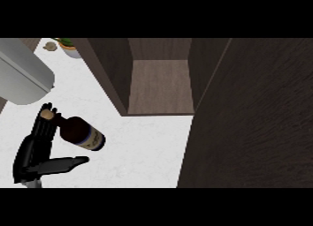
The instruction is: Pick up the wine, place it into the cabinet and close the cabinet
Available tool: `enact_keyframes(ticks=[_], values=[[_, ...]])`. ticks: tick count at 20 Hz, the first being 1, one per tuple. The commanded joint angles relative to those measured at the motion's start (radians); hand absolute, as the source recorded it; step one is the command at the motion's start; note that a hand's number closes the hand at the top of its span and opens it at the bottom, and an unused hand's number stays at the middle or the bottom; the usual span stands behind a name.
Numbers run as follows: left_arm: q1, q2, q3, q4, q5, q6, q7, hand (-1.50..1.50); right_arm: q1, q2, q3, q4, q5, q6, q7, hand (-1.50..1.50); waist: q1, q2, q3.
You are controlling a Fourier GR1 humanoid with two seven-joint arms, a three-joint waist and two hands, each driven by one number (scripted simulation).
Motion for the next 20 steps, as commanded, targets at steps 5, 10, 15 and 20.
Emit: enact_keyframes(ticks=[5,10,15,20], values=[[-0.112,0.045,0.059,0.256,0.006,-0.032,-0.102,-1.5,0.106,-0.061,0.057,-0.197,0.111,-0.014,-0.005,-1.5,-0.01,0.001,0.001],[-0.09,0.018,0.04,0.299,0.055,-0.11,-0.111,-1.5,0.053,-0.059,0.038,-0.183,0.121,-0.034,0.037,-1.5,-0.002,-0.001,0.0],[-0.153,0.027,0.04,0.458,0.039,-0.148,-0.197,-1.5,-0.006,-0.048,0.037,-0.146,0.12,-0.035,0.044,-1.5,0.0,0.002,0.0],[-0.202,0.029,0.04,0.489,0.052,-0.168,-0.203,-1.5,-0.051,-0.057,0.015,-0.14,0.118,-0.045,0.093,-1.5,0.005,0.002,0.0]])
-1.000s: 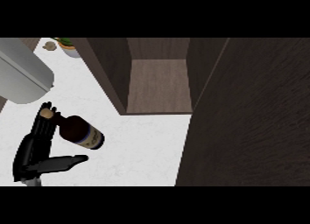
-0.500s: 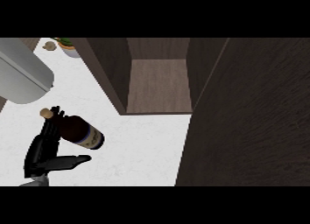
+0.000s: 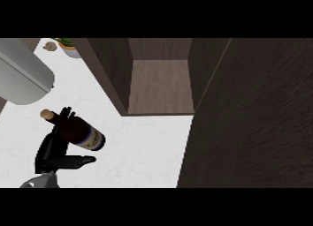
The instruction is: Pick up the wine, place it into the cabinet and close the cabinet
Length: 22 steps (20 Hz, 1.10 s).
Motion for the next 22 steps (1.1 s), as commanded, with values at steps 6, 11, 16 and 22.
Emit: enact_keyframes(ticks=[6,11,16,22], values=[[-0.059,-0.019,0.01,0.126,-0.013,0.011,-0.122,-1.5,0.102,-0.08,0.035,-0.223,0.127,-0.013,0.043,-1.5,-0.01,-0.001,0.0],[-0.055,-0.027,0.022,0.084,0.035,-0.005,-0.097,1.5,0.134,-0.078,0.045,-0.194,0.111,-0.023,-0.011,-1.5,0.004,-0.002,0.001],[-0.052,-0.05,-0.012,0.101,-0.016,0.035,-0.16,1.5,0.077,-0.073,0.058,-0.218,0.134,-0.042,0.054,-1.5,0.002,-0.005,0.001],[-0.03,-0.027,-0.018,0.143,-0.04,0.005,-0.287,1.5,0.126,-0.096,0.038,-0.193,0.083,-0.033,-0.034,-1.5,0.005,-0.001,0.001]])
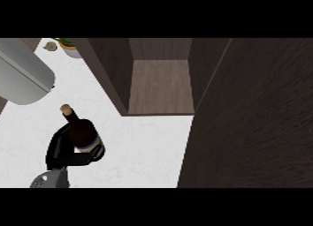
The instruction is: Pick up the wine, place it into the cabinet and close the cabinet
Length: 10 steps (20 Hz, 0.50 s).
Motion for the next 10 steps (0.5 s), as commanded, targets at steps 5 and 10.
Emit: enact_keyframes(ticks=[5,10], values=[[0.046,0.015,-0.043,0.083,-0.042,-0.091,-0.168,1.5,0.061,-0.025,0.044,-0.206,0.092,-0.008,0.058,-1.5,-0.003,0.0,-0.001],[0.131,-0.02,-0.107,-0.08,-0.028,-0.134,-0.087,1.5,0.103,-0.051,0.035,-0.171,0.067,-0.007,-0.01,-1.5,0.006,-0.002,0.001]])
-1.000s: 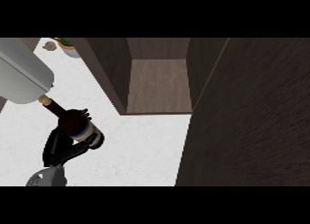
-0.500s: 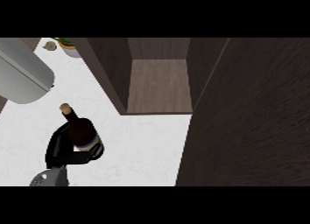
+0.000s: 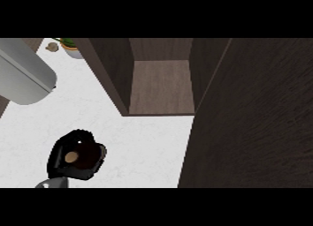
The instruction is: Pick up the wine, place it into the cabinet and close the cabinet
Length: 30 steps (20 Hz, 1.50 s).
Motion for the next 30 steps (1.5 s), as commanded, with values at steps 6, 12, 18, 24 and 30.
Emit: enact_keyframes(ticks=[6,12,18,24,30], values=[[0.1,-0.052,-0.095,-0.197,0.031,-0.076,0.146,1.5,0.056,-0.048,-0.032,-0.174,0.036,0.009,0.03,-1.5,0.008,0.005,-0.004],[0.13,-0.095,-0.152,-0.315,0.031,-0.03,0.22,1.5,0.119,-0.078,0.014,-0.226,0.061,-0.013,-0.003,-1.5,-0.002,0.004,-0.005],[0.216,-0.101,-0.343,-0.519,0.086,0.084,0.311,1.5,0.19,-0.139,-0.012,-0.256,0.003,-0.015,-0.065,-1.5,-0.005,0.001,-0.003],[0.136,-0.101,-0.44,-0.626,0.1,0.295,0.437,1.5,0.159,-0.099,0.07,-0.2,0.064,-0.038,-0.063,-1.5,-0.006,0.002,-0.005],[0.084,-0.101,-0.45,-0.547,0.049,0.411,0.374,1.5,0.169,-0.126,-0.029,-0.194,-0.007,-0.019,-0.094,-1.5,-0.001,0.007,-0.005]])
